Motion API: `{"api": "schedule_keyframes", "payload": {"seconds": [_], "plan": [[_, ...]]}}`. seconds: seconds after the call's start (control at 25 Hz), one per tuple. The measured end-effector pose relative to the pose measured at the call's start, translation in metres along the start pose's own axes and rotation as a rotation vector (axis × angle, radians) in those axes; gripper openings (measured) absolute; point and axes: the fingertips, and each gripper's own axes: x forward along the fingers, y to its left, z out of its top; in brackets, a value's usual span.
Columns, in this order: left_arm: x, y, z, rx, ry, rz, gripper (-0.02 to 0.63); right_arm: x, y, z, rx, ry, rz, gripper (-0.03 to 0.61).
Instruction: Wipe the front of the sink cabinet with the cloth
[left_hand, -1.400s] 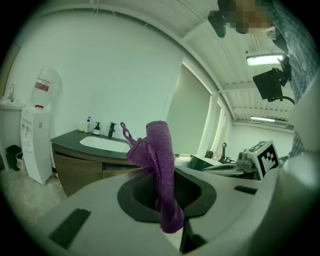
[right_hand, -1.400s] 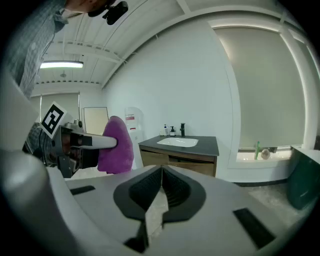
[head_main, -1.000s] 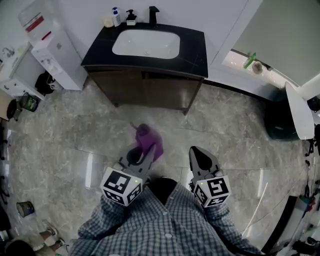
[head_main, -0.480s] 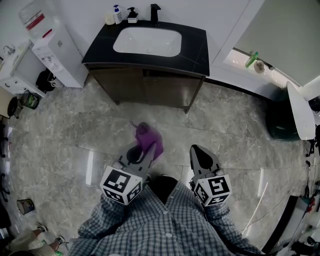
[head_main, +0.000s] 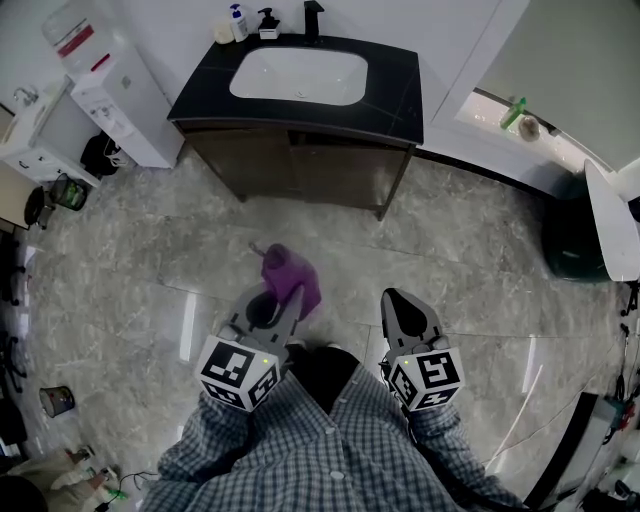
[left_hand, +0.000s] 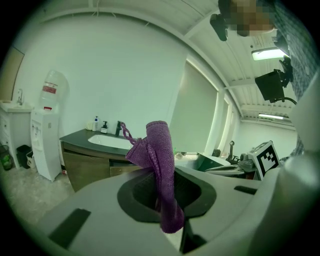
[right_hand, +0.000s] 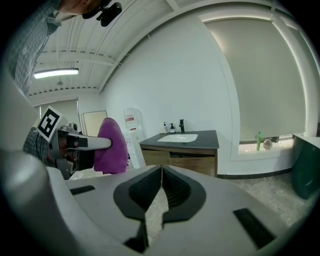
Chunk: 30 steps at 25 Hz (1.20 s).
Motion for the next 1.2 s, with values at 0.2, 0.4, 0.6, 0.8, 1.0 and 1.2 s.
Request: {"api": "schedule_keyframes", "payload": {"seconds": [0.2,0.4,0.6,0.8,1.0,1.2], "plan": [[-0.007,-0.007,-0.012,-0.005,0.006,0.044,0.054,-0.007,-0.007,-0.014,0.015,0.013,0.012,0.021],[0.000,-0.017,-0.020,-0.017,0.005,0.056,0.054,-0.019,-0.023,-0.026,0.030,0.031,0.000,0.021],[0.019,-0.015,-0.020,-0.024,-0.001,0.054,0.054,-0.018,-0.040,-0.028,0.037,0.044,-0.023,0.021],[0.045,0.003,-0.014,-0.025,-0.011,0.049,0.054,0.003,-0.055,-0.021,0.031,0.043,-0.041,0.021],[0.080,0.039,0.001,-0.028,-0.005,0.051,0.054,0.040,-0.070,-0.006,0.044,0.051,-0.064,0.021],[0.119,0.086,0.025,-0.027,-0.011,0.058,0.054,0.089,-0.088,0.023,0.009,0.052,-0.081,0.021]]}}
